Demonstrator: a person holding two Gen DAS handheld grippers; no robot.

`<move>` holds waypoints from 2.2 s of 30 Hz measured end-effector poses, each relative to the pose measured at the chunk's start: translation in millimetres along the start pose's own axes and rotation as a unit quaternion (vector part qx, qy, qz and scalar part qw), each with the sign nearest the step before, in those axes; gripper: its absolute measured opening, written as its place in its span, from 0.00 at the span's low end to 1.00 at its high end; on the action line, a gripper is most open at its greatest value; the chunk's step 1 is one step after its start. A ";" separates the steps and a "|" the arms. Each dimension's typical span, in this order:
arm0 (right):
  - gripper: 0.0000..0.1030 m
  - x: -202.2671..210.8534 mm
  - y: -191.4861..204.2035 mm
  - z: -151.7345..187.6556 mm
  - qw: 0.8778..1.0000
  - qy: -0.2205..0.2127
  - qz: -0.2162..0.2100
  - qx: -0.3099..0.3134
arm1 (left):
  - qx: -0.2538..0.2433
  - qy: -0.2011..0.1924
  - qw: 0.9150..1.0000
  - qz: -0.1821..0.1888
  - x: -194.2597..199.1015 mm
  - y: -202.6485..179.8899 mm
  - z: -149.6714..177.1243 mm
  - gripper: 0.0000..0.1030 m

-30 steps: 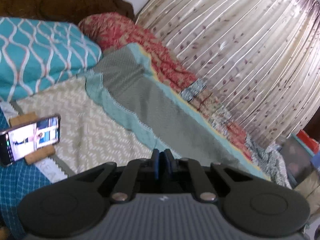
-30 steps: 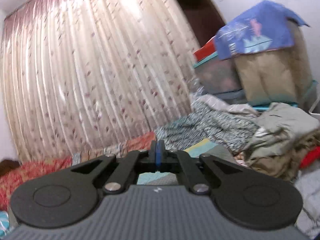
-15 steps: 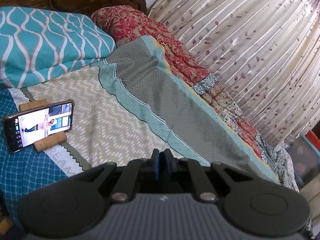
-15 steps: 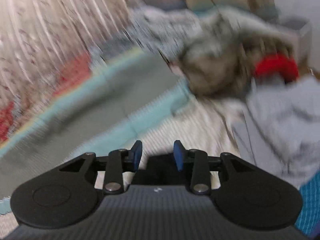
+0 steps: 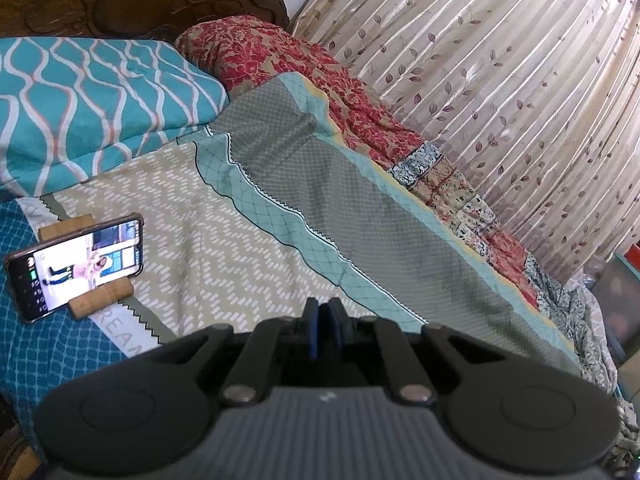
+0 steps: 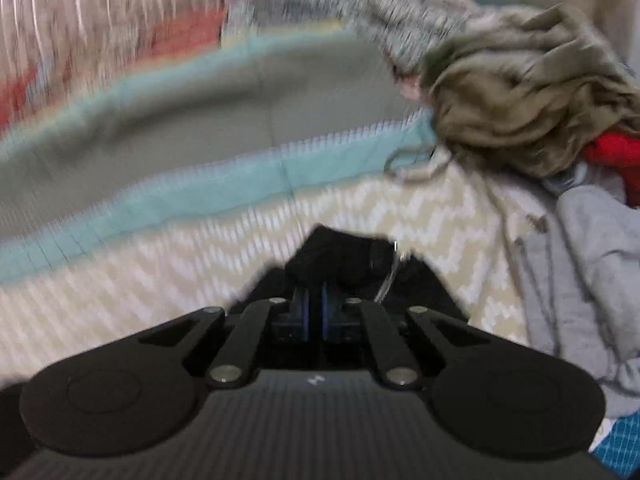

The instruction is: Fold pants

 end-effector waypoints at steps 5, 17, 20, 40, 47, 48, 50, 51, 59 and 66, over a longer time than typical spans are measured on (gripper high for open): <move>0.07 51.0 17.9 -65.0 0.993 -0.109 -0.041 -0.013 | -0.016 0.003 1.000 -0.002 -20.4 -12.5 -6.6 0.07; 0.52 -28.5 39.9 -146.3 0.987 -0.134 -0.004 -0.084 | -0.077 0.037 0.995 -0.059 -121.9 -61.6 -5.6 0.42; 0.52 -12.7 12.7 -89.6 0.991 -0.113 -0.021 -0.069 | -0.103 0.051 0.992 -0.050 -102.3 -40.1 19.0 0.63; 0.15 83.7 -20.1 11.8 0.965 -0.140 -0.070 -0.210 | -0.068 0.235 0.967 0.075 -38.2 -22.5 161.4 0.14; 0.51 82.1 82.4 -58.6 0.980 -0.150 -0.107 -0.075 | -0.013 0.219 0.973 0.078 -30.1 1.7 136.0 0.14; 0.63 64.9 92.8 -62.5 0.982 -0.129 -0.123 -0.059 | -0.004 0.222 0.972 0.074 -30.3 5.4 136.3 0.14; 0.62 44.8 92.0 -65.9 0.990 -0.121 -0.075 -0.019 | 0.013 0.228 0.971 0.075 -31.1 6.8 138.1 0.14; 0.62 43.4 83.1 -65.4 0.991 -0.125 -0.051 -0.014 | 0.014 0.228 0.971 0.075 -30.7 5.9 138.5 0.14; 0.55 65.6 -56.9 11.3 0.974 -0.131 0.005 -0.186 | 0.006 0.242 0.969 0.055 -45.2 7.9 142.8 0.14; 0.56 4.1 -51.8 46.1 0.967 -0.064 -0.017 -0.247 | -0.006 0.232 0.972 0.045 -36.7 -1.2 134.7 0.14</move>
Point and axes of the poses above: each gripper's, at about its wrist camera, not at the fingertips, and x roughly against the way its jaws point, y to its left, z to its underside, the point moved 9 cm from there along -x, roughly the way its jaws point, and after that the axes turned 12 degrees about -z, right-handed, at the moved point
